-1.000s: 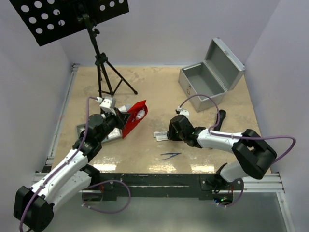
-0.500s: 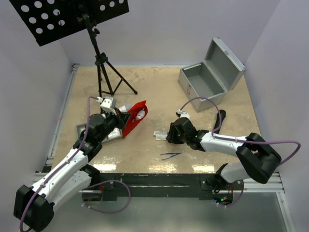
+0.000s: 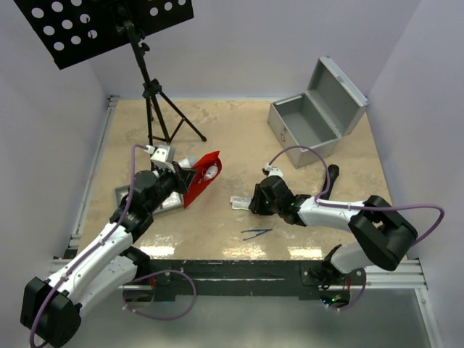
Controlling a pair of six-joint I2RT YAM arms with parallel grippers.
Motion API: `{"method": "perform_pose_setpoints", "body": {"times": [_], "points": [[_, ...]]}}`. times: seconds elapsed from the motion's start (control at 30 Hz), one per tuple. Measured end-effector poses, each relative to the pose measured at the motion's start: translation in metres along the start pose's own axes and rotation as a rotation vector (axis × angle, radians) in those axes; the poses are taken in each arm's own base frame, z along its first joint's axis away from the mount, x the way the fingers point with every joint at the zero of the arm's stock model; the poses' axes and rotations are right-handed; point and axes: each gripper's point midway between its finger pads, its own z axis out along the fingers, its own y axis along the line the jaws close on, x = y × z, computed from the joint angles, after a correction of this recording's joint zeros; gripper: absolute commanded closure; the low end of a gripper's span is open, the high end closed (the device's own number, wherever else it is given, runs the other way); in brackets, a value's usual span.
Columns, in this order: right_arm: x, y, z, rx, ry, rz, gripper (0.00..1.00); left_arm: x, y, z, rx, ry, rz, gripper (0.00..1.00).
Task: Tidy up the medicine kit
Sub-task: Pick up the medical item at the center of the board, then place the medical item at the medicine pouch.
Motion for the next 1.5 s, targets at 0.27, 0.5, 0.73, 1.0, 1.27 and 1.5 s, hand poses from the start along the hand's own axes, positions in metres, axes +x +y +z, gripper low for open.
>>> {"method": "perform_pose_setpoints", "body": {"times": [0.27, 0.5, 0.73, 1.0, 1.27, 1.5], "points": [[-0.002, 0.000, -0.006, 0.000, -0.003, -0.006, 0.96, 0.001, 0.000, 0.000, -0.001, 0.003, 0.000, 1.00], [-0.027, 0.019, -0.031, -0.066, -0.081, -0.003, 1.00, 0.004, 0.002, 0.002, -0.005, 0.014, -0.001, 1.00], [-0.051, 0.035, -0.062, -0.120, -0.138, -0.045, 1.00, 0.008, 0.002, 0.004, -0.004, 0.030, -0.001, 1.00], [-0.094, 0.088, -0.117, -0.316, -0.231, -0.160, 1.00, 0.020, 0.001, 0.009, 0.014, 0.078, 0.004, 1.00], [-0.090, 0.126, -0.142, -0.496, -0.164, -0.344, 1.00, 0.028, -0.023, 0.011, 0.172, 0.140, 0.062, 1.00], [-0.088, 0.133, -0.146, -0.511, -0.091, -0.485, 1.00, 0.021, -0.047, 0.006, 0.308, 0.144, 0.113, 1.00]]}}
